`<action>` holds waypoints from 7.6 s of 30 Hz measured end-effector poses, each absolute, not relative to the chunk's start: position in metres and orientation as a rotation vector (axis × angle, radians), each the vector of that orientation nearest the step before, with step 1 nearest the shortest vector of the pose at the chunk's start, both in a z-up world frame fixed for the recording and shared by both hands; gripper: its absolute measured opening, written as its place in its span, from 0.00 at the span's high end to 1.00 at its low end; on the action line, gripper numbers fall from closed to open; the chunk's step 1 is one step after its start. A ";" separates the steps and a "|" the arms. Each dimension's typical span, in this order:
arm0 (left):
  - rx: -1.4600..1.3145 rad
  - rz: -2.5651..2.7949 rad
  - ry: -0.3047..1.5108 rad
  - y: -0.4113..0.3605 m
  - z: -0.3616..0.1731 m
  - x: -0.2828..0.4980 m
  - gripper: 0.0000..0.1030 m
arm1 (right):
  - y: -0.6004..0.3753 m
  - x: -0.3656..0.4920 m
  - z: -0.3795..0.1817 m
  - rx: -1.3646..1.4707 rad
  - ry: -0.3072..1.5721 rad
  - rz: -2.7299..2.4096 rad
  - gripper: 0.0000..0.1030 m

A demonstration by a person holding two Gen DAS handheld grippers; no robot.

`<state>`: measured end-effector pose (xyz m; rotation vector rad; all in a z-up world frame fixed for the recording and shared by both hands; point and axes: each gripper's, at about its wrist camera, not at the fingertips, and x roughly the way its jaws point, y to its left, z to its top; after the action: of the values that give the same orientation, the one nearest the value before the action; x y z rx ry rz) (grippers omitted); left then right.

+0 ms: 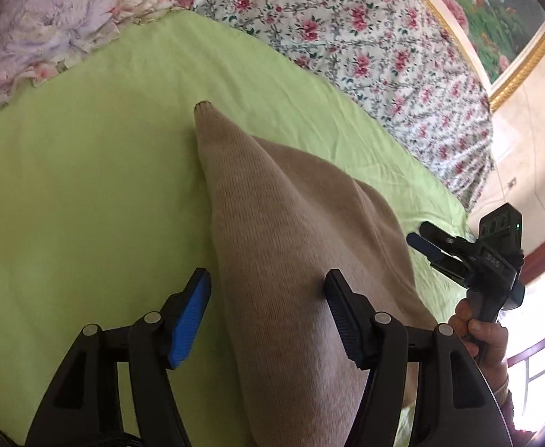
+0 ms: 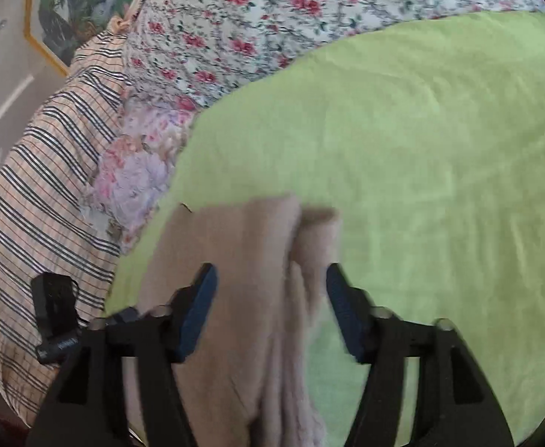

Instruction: Fold small clothes

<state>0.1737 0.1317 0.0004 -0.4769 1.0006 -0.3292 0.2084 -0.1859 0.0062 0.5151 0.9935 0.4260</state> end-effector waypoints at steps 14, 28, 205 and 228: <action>-0.233 -0.266 1.048 0.063 0.005 0.174 0.38 | -0.188 0.228 0.002 0.418 1.076 0.393 0.92; -0.224 -0.340 0.967 0.094 0.039 0.056 0.38 | -0.202 0.106 0.024 0.477 1.011 0.444 0.61; 0.002 -0.156 0.988 0.092 0.036 -0.012 0.21 | -0.147 -0.034 0.022 0.155 1.012 0.339 0.22; 0.049 -0.105 1.006 0.077 0.049 0.036 0.19 | -0.130 0.023 0.032 0.132 0.984 0.369 0.13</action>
<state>0.0361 0.0768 0.0494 0.0494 1.0062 -0.1054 0.0233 -0.1296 0.0318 0.1318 0.9840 0.3694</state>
